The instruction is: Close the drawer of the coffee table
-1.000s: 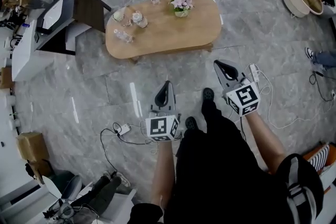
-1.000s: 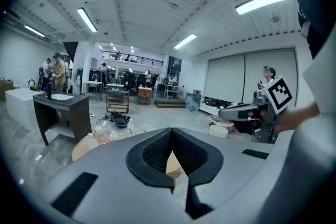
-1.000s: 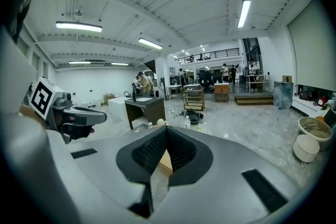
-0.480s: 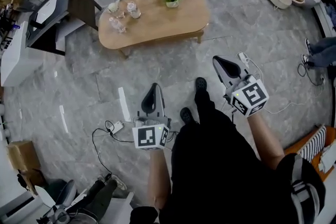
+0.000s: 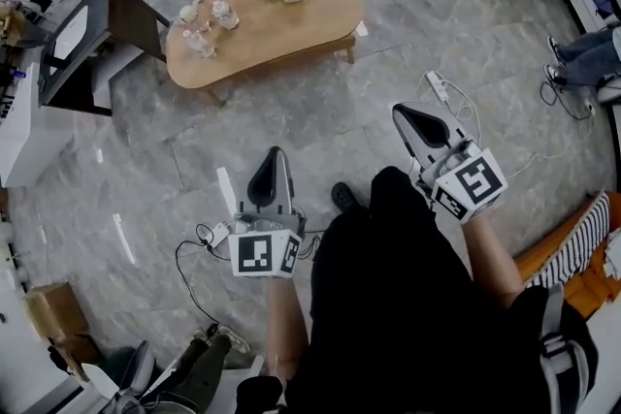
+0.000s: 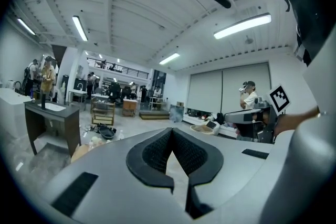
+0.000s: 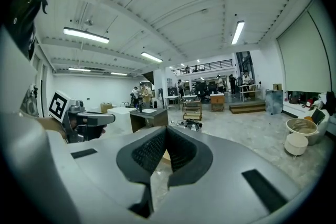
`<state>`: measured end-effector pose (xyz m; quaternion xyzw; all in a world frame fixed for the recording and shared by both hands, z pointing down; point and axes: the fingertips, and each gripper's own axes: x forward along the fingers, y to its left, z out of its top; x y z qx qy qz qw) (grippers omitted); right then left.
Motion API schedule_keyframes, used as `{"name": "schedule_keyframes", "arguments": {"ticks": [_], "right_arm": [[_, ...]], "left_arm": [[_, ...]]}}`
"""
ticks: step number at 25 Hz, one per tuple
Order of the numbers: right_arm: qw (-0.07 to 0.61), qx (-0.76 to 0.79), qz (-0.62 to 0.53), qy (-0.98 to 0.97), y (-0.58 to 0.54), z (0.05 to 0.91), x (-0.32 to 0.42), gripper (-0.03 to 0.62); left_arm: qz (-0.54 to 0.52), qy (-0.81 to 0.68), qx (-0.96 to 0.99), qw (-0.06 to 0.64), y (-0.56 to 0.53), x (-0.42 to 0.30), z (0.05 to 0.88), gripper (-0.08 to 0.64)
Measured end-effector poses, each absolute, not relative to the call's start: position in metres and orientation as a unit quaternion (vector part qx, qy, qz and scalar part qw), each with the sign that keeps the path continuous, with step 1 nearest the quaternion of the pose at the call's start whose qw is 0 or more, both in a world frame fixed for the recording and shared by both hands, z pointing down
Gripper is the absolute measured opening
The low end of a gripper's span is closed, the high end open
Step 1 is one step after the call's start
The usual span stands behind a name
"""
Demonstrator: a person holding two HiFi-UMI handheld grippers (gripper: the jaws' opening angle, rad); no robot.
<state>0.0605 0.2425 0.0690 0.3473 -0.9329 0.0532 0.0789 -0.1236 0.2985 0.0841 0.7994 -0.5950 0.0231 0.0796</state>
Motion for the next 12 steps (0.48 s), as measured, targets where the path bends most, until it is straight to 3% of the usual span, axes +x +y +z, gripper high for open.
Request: {"name": "schedule_keyframes", "arguments": {"ticks": [12], "right_arm": [[0.081, 0.370, 0.069, -0.923, 0.278, 0.078, 0.099, 0.012]], "left_arm": [[0.015, -0.576, 0.813, 0.087, 0.313, -0.083, 0.081, 0.014]]}}
